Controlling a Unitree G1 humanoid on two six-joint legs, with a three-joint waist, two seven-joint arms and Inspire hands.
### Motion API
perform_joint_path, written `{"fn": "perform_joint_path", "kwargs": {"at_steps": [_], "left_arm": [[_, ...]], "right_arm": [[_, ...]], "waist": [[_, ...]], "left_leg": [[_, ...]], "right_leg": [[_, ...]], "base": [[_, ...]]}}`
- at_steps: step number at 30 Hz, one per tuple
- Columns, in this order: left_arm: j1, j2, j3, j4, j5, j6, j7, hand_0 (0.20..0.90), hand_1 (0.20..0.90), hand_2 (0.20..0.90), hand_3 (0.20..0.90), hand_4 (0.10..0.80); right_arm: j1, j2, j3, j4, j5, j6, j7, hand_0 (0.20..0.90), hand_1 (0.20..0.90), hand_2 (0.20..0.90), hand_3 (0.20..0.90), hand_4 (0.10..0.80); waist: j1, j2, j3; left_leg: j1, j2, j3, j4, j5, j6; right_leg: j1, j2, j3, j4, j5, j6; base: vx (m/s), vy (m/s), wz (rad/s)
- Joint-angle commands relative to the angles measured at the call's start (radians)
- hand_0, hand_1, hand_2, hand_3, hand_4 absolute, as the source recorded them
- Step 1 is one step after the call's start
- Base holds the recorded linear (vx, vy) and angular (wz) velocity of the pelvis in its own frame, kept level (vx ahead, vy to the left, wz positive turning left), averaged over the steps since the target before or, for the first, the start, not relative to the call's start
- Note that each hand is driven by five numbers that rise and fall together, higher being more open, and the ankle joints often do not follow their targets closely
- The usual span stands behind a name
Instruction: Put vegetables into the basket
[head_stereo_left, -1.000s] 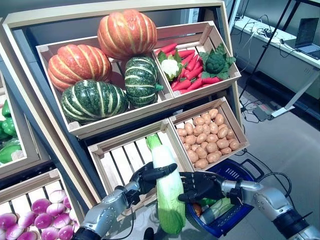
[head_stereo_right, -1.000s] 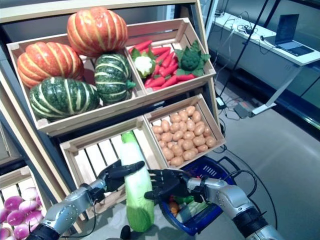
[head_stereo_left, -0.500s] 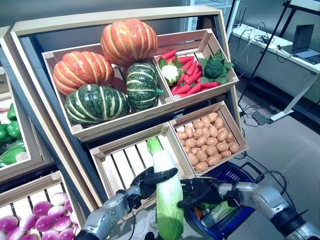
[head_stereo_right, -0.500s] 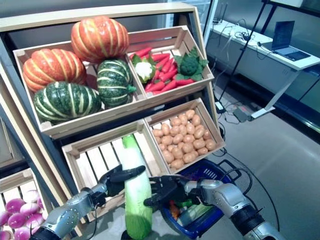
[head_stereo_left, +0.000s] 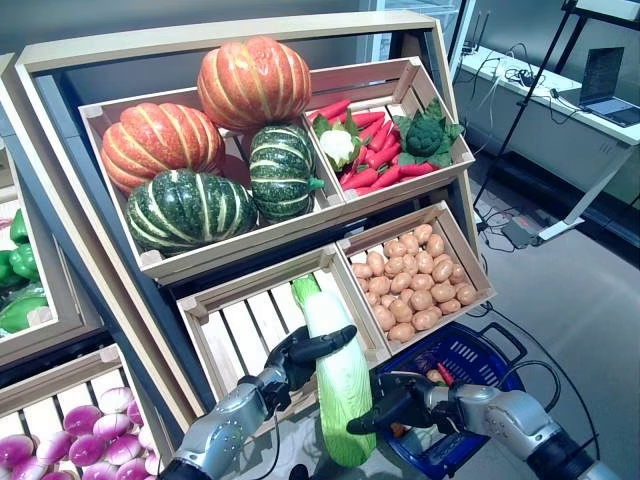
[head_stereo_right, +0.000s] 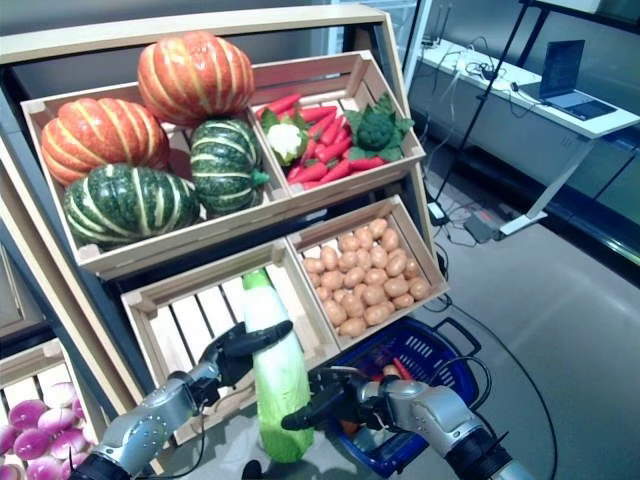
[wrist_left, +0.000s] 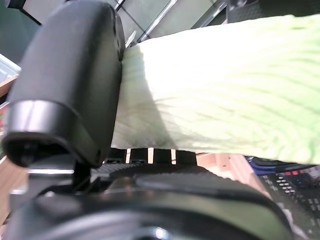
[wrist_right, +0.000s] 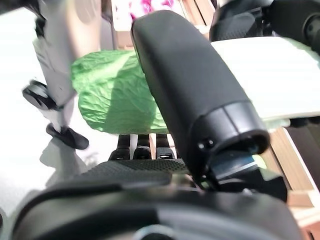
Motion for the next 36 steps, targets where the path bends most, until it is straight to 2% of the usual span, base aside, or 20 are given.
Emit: {"fn": "perform_joint_path", "kwargs": {"at_steps": [1, 8, 11, 12, 13, 14, 20, 34, 35, 36], "left_arm": [[-0.156, -0.027, 0.049, -0.096, -0.008, -0.112, -0.023, 0.300, 0.300, 0.300, 0.300, 0.400], [-0.164, -0.035, 0.059, -0.105, -0.033, -0.103, -0.017, 0.300, 0.300, 0.300, 0.300, 0.400], [-0.164, -0.034, 0.057, -0.100, -0.034, -0.104, -0.015, 0.300, 0.300, 0.300, 0.300, 0.400], [-0.163, -0.033, 0.058, -0.100, -0.034, -0.102, -0.015, 0.300, 0.300, 0.300, 0.300, 0.400], [-0.163, -0.032, 0.058, -0.100, -0.035, -0.102, -0.017, 0.300, 0.300, 0.300, 0.300, 0.400], [-0.160, -0.032, 0.058, -0.099, -0.032, -0.101, -0.025, 0.300, 0.300, 0.300, 0.300, 0.400], [-0.159, -0.032, 0.055, -0.098, -0.035, -0.098, -0.030, 0.300, 0.300, 0.300, 0.300, 0.400], [-0.158, -0.029, 0.050, -0.101, -0.005, -0.081, -0.048, 0.300, 0.300, 0.300, 0.300, 0.400], [-0.158, -0.029, 0.050, -0.101, -0.004, -0.080, -0.049, 0.371, 0.371, 0.371, 0.371, 0.447], [-0.159, -0.027, 0.048, -0.099, 0.008, -0.084, -0.054, 0.900, 0.900, 0.900, 0.900, 0.800]], "right_arm": [[-0.024, 0.025, -0.045, -0.100, 0.016, -0.088, -0.022, 0.900, 0.900, 0.900, 0.900, 0.800], [-0.013, 0.049, -0.037, -0.119, 0.130, -0.056, 0.013, 0.900, 0.900, 0.900, 0.900, 0.800], [-0.014, 0.059, -0.023, -0.116, 0.122, -0.039, 0.090, 0.900, 0.900, 0.900, 0.900, 0.800], [-0.016, 0.055, -0.017, -0.120, 0.094, -0.037, 0.106, 0.618, 0.618, 0.618, 0.618, 0.612], [-0.016, 0.054, -0.015, -0.121, 0.082, -0.036, 0.116, 0.526, 0.526, 0.526, 0.526, 0.551], [-0.021, 0.044, -0.006, -0.124, 0.063, -0.028, 0.142, 0.300, 0.300, 0.300, 0.300, 0.400], [-0.034, 0.022, 0.011, -0.123, 0.057, -0.035, 0.196, 0.300, 0.300, 0.300, 0.300, 0.400], [-0.029, 0.027, 0.007, -0.123, 0.106, -0.048, 0.177, 0.300, 0.300, 0.300, 0.300, 0.400], [-0.029, 0.027, 0.007, -0.123, 0.108, -0.048, 0.177, 0.300, 0.300, 0.300, 0.300, 0.400], [-0.029, 0.027, 0.005, -0.124, 0.117, -0.051, 0.174, 0.300, 0.300, 0.300, 0.300, 0.400]], "waist": [[-0.005, -0.011, -0.029], [-0.001, -0.012, -0.022], [0.003, -0.013, -0.026], [0.004, -0.014, -0.027], [0.005, -0.015, -0.027], [0.007, -0.015, -0.028], [0.012, -0.018, -0.033], [0.009, -0.017, -0.037], [0.009, -0.017, -0.037], [0.008, -0.017, -0.036]], "left_leg": [[0.036, -0.010, 0.011, 0.001, -0.081, 0.005], [0.038, -0.007, 0.014, 0.001, -0.081, 0.006], [0.036, -0.008, 0.012, 0.001, -0.082, 0.005], [0.035, -0.008, 0.012, 0.001, -0.082, 0.004], [0.035, -0.008, 0.011, 0.001, -0.082, 0.004], [0.034, -0.007, 0.010, 0.001, -0.081, 0.004], [0.033, -0.006, 0.009, 0.001, -0.079, 0.002], [0.037, -0.005, 0.009, 0.001, -0.082, 0.003], [0.037, -0.005, 0.009, 0.001, -0.082, 0.003], [0.038, -0.005, 0.008, 0.001, -0.082, 0.003]], "right_leg": [[-0.045, -0.054, 0.050, -0.008, 0.102, 0.006], [-0.044, -0.056, 0.045, -0.007, 0.104, 0.006], [-0.045, -0.057, 0.043, -0.008, 0.103, 0.006], [-0.044, -0.057, 0.041, -0.009, 0.104, 0.007], [-0.044, -0.057, 0.041, -0.009, 0.104, 0.007], [-0.043, -0.059, 0.039, -0.010, 0.104, 0.007], [-0.043, -0.060, 0.035, -0.008, 0.103, 0.006], [-0.040, -0.058, 0.042, -0.010, 0.101, 0.006], [-0.039, -0.058, 0.042, -0.010, 0.101, 0.006], [-0.040, -0.058, 0.043, -0.009, 0.101, 0.006]], "base": [[0.000, 0.000, 0.00], [0.000, 0.000, 0.00], [0.000, 0.000, 0.00], [0.000, 0.000, 0.00], [0.000, 0.000, 0.00], [0.000, 0.000, 0.00], [0.000, 0.000, 0.00], [0.000, 0.000, 0.00], [0.000, 0.000, 0.00], [0.000, 0.000, 0.00]]}}
